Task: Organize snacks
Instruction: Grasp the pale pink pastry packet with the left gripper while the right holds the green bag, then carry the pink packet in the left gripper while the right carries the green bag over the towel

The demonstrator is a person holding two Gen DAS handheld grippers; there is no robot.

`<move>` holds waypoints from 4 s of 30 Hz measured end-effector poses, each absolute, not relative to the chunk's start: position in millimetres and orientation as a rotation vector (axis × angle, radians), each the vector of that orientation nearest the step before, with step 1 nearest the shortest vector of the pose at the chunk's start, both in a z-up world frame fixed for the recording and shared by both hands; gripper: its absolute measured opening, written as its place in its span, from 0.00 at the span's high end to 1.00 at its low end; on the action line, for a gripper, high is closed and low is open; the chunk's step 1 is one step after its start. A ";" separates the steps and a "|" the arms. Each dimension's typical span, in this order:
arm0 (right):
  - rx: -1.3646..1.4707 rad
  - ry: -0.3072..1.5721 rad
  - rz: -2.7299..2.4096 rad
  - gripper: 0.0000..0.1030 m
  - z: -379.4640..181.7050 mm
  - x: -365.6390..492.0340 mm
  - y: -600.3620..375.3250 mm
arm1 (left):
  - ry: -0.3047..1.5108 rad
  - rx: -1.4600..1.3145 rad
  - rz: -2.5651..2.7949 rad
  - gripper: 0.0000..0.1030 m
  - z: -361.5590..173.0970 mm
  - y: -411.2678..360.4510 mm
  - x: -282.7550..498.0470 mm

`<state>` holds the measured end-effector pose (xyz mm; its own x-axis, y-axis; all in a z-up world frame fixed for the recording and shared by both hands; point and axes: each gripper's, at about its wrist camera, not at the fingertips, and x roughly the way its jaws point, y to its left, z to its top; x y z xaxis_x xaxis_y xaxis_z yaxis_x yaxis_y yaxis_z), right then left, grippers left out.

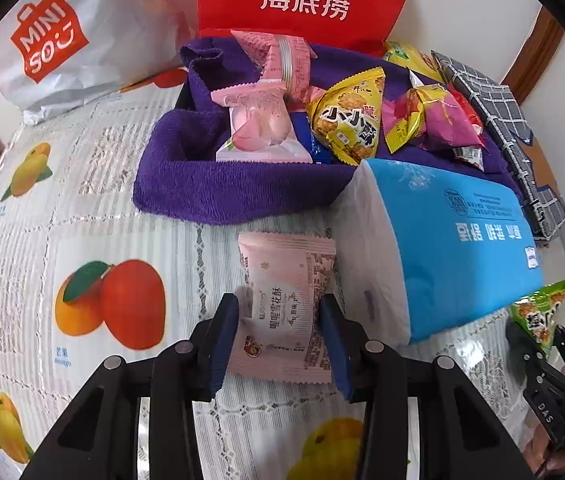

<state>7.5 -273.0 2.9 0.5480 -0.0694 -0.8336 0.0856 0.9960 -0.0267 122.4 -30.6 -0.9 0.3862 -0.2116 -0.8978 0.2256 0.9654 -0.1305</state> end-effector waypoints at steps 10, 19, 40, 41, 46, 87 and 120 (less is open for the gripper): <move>0.011 1.010 -0.131 0.56 5.6 1.3 -258.6 | 1.130 -0.030 -0.278 0.64 0.0 -0.5 94.2; 0.008 1.022 -0.072 0.57 7.9 -11.0 -231.6 | 1.126 -0.067 -0.234 0.64 0.3 33.1 72.1; -0.034 1.014 -0.042 0.30 4.8 -10.1 -211.3 | 1.045 0.086 -0.172 0.42 -6.5 7.1 61.0; -0.023 1.001 -0.047 0.30 4.6 -10.3 -212.0 | 1.041 0.088 -0.170 0.42 -6.6 7.0 60.6; 0.015 0.997 -0.052 0.33 2.1 -5.2 -214.3 | 1.023 0.086 -0.160 0.54 -5.8 9.1 59.7; -0.012 0.766 -0.090 0.51 128.1 -16.0 -254.6 | 0.900 -0.012 -0.260 0.68 105.7 -18.1 54.3; 0.003 0.697 -0.097 0.51 173.9 43.8 -263.1 | 0.830 0.014 -0.256 0.68 150.6 -42.1 106.5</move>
